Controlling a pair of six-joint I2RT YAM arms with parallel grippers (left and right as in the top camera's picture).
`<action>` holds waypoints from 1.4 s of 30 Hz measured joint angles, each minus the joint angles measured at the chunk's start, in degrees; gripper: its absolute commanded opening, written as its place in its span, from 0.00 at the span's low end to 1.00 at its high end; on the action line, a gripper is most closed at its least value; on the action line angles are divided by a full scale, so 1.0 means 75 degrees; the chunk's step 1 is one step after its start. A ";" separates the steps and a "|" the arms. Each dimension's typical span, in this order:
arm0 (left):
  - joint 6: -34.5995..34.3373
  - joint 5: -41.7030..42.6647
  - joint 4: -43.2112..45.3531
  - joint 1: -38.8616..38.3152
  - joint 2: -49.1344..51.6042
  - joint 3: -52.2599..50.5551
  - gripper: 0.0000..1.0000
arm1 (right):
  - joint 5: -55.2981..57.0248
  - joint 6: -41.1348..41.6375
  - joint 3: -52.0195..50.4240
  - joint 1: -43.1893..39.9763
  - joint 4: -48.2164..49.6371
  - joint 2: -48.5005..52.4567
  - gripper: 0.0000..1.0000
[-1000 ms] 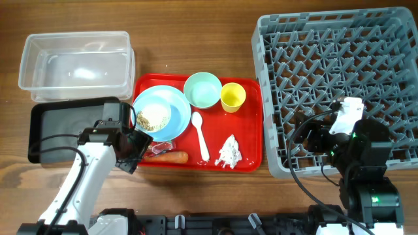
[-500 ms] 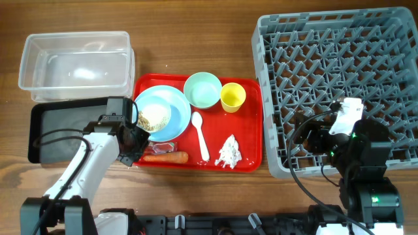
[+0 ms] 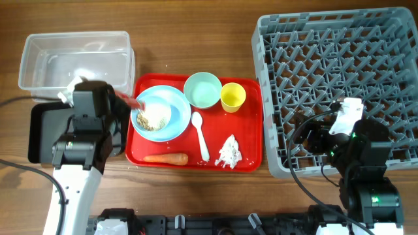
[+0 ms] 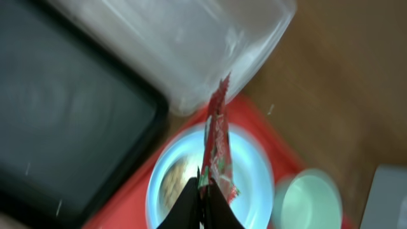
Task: Sort waste into correct bins and load items into the dishwasher rack
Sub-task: 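Carry the wrapper into the clear plastic bin and release it, then grasp the crumpled white tissue with the left gripper and lift it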
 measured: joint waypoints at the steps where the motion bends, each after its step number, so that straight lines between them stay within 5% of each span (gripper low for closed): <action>1: 0.0271 -0.0373 0.0723 0.0017 0.0058 0.0003 0.04 | 0.0000 0.0000 0.0003 -0.0003 -0.0017 0.0006 1.00; 7: 0.1256 -0.0968 0.3789 0.0874 0.1571 0.0041 0.07 | 0.0003 0.0000 0.0015 0.0000 -0.0015 0.0012 1.00; 9: 0.1338 -0.1029 0.4406 0.1207 0.2349 0.0041 0.27 | 0.0003 0.0000 0.0015 0.0000 -0.0020 0.0012 1.00; 10: 0.1381 -0.1037 0.4567 0.1294 0.2629 0.0041 0.54 | 0.0003 0.0000 0.0015 -0.0003 -0.0009 0.0015 1.00; 11: 0.1454 -0.1055 0.4858 0.1352 0.2958 0.0041 0.68 | 0.0003 0.0000 0.0015 0.0000 -0.0020 0.0012 1.00; 14: 0.1935 -0.0970 0.5053 0.1361 0.3200 0.0047 0.68 | 0.0003 0.0000 0.0017 0.0000 -0.0023 0.0012 1.00; 18: 0.2632 -0.0280 0.3246 0.1209 0.2911 0.0475 0.61 | 0.0003 0.0000 0.0017 0.0000 -0.0020 0.0015 1.00; 25: 0.2745 0.2157 0.0527 -0.1845 0.1990 0.0743 0.65 | 0.0154 0.0058 0.0023 0.0000 -0.0254 0.0012 1.00; 30: 0.3535 0.2448 0.0481 -0.4097 0.3316 0.0743 0.66 | 0.1652 0.1113 0.0029 0.0003 -0.1163 0.0015 1.00; 38: 0.4444 0.2468 0.0443 -0.5794 0.4809 0.0743 0.68 | 0.2066 0.1405 0.0029 0.0003 -0.1282 0.0012 1.00; 39: 0.4494 0.2463 0.0443 -0.5901 0.4945 0.0743 0.65 | 0.2066 0.1405 0.0029 0.0003 -0.1291 0.0015 1.00; 42: 0.4535 0.2433 0.0452 -0.5957 0.5316 0.0743 0.33 | 0.2069 0.1405 0.0029 0.0003 -0.1376 0.0012 1.00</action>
